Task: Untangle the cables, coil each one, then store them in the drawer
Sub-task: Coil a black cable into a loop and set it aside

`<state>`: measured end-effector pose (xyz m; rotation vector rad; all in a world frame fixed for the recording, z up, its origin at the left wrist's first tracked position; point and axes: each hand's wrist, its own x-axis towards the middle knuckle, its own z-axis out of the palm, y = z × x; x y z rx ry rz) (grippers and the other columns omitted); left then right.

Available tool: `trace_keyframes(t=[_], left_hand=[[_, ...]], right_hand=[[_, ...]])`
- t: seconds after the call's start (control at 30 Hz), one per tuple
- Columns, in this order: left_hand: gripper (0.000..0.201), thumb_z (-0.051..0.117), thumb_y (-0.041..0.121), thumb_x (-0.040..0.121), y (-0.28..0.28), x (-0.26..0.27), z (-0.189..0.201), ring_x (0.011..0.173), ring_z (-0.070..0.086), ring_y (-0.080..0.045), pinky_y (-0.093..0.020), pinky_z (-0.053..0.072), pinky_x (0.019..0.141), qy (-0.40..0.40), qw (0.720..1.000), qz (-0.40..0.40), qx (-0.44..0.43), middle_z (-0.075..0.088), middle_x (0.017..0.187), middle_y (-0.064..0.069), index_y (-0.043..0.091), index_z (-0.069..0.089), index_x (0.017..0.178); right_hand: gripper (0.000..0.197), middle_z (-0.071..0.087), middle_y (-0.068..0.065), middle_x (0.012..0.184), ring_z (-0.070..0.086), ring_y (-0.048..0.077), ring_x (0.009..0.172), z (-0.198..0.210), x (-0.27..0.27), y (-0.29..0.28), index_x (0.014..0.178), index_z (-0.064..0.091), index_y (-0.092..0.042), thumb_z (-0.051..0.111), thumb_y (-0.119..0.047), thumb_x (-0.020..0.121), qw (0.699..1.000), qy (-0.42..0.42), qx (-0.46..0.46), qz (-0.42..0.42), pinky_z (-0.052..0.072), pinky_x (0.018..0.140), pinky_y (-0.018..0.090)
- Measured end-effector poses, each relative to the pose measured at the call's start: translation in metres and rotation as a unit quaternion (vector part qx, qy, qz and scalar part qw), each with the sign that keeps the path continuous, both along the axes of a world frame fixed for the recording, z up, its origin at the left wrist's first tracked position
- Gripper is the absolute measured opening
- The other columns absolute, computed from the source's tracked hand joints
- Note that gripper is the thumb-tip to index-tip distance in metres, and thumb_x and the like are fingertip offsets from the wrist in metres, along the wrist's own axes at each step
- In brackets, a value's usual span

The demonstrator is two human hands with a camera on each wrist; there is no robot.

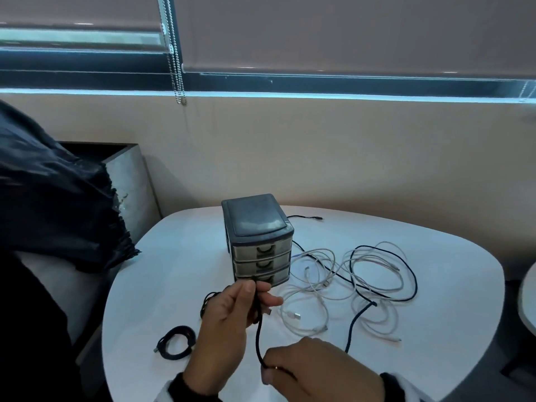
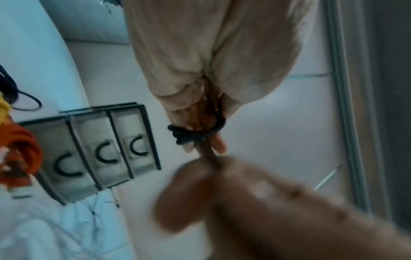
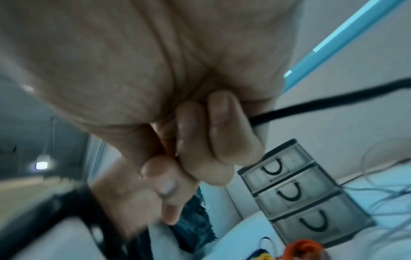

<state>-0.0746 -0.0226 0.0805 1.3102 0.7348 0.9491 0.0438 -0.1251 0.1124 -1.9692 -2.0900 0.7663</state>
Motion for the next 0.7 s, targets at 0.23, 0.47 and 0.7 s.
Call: trace_keyframes(t=[0.23,0.47,0.7], left_hand=[[0.039,0.047,0.044,0.100,-0.013,-0.002,-0.017,0.078,0.068,-0.016,-0.026,0.050,0.073,0.078,0.991,-0.101,0.047,0.074,0.078,-0.004,0.018,0.074,0.087],[0.043,0.071,0.059,0.067,-0.019,-0.013,-0.007,0.054,0.064,-0.021,-0.024,0.050,0.059,0.057,0.967,-0.224,-0.109,0.064,0.054,-0.010,0.016,0.075,0.062],[0.063,0.103,0.034,0.025,-0.019,-0.017,0.023,0.035,0.048,-0.023,-0.037,0.060,0.059,-0.220,0.935,-0.125,-0.249,0.041,0.049,-0.008,-0.003,0.070,0.065]], right_hand=[[0.024,0.050,-0.010,0.068,0.048,-0.001,0.060,0.013,0.007,0.003,0.094,0.067,-0.017,0.051,-0.034,0.099,0.991,0.123,-0.008,0.053,0.033,0.057,0.016],[0.029,0.054,-0.007,0.052,0.042,0.003,0.049,0.010,0.030,0.000,0.062,0.063,-0.021,0.075,-0.038,0.083,0.952,0.231,0.176,-0.099,0.033,0.052,0.018],[0.028,0.036,-0.008,0.050,0.030,0.009,0.048,-0.016,0.034,0.022,0.072,0.072,-0.021,0.059,-0.028,0.097,0.868,0.433,0.183,-0.162,0.026,0.050,0.020]])
